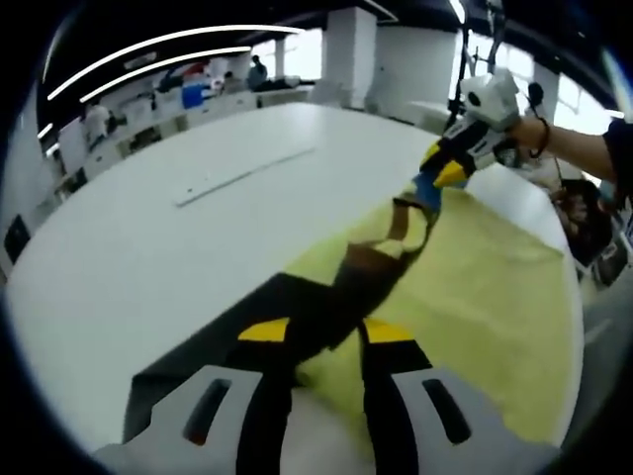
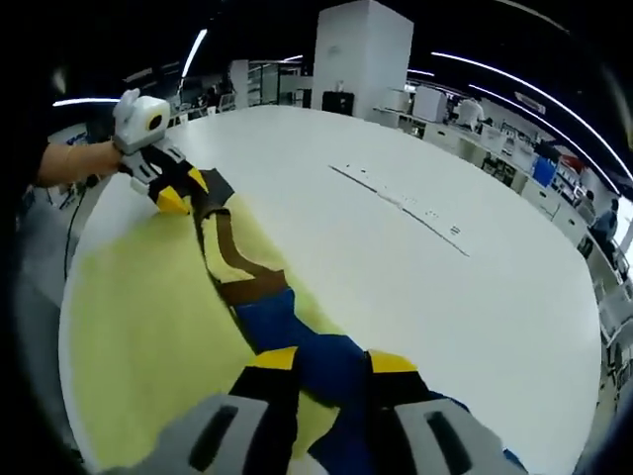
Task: Fold the garment on the visible template until the final outline fits inside the template.
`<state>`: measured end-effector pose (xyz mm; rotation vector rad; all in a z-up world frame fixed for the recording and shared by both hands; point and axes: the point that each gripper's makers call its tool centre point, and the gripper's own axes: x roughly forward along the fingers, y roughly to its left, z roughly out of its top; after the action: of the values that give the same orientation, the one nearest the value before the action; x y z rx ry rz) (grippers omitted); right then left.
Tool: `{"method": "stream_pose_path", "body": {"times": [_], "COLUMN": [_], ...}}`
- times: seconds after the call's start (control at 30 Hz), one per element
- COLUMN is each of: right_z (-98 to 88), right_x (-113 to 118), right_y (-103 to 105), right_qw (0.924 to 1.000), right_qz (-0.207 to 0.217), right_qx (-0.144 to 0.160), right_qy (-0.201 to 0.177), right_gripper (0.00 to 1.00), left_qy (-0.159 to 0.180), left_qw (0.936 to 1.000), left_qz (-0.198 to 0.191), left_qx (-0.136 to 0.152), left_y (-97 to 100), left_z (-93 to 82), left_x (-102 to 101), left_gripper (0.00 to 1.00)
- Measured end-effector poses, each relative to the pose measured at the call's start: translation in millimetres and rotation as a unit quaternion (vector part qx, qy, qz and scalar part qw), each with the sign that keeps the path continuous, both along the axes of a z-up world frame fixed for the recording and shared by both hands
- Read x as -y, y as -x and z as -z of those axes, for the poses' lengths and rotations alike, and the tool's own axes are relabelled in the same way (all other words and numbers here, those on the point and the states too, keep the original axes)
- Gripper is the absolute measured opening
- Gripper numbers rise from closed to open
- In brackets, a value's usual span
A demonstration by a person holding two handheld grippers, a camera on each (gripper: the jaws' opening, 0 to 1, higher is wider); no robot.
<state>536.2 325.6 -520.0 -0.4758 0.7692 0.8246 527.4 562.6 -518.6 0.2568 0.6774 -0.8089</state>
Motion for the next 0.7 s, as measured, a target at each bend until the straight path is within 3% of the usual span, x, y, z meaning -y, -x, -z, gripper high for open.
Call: {"method": "stream_pose_path", "body": {"times": [0.43,0.7], "right_z": [7.2,5.0], "right_x": [2.9,4.4], "right_y": [4.2,4.6], "right_qw": [0.9998,0.9996], "right_qz": [0.010,0.017], "right_qx": [-0.018,-0.019], "right_qy": [-0.003,-0.013], "right_gripper": [0.00,0.00], "left_qy": [-0.010,-0.007], "left_qw": [0.9999,0.9999], "left_qz": [-0.010,-0.011], "left_qx": [0.001,0.007], "left_y": [-3.3,-2.8], "left_z": [2.1,-1.4], "left_x": [-6.9,-6.1], "left_gripper": [0.06,0.00]}}
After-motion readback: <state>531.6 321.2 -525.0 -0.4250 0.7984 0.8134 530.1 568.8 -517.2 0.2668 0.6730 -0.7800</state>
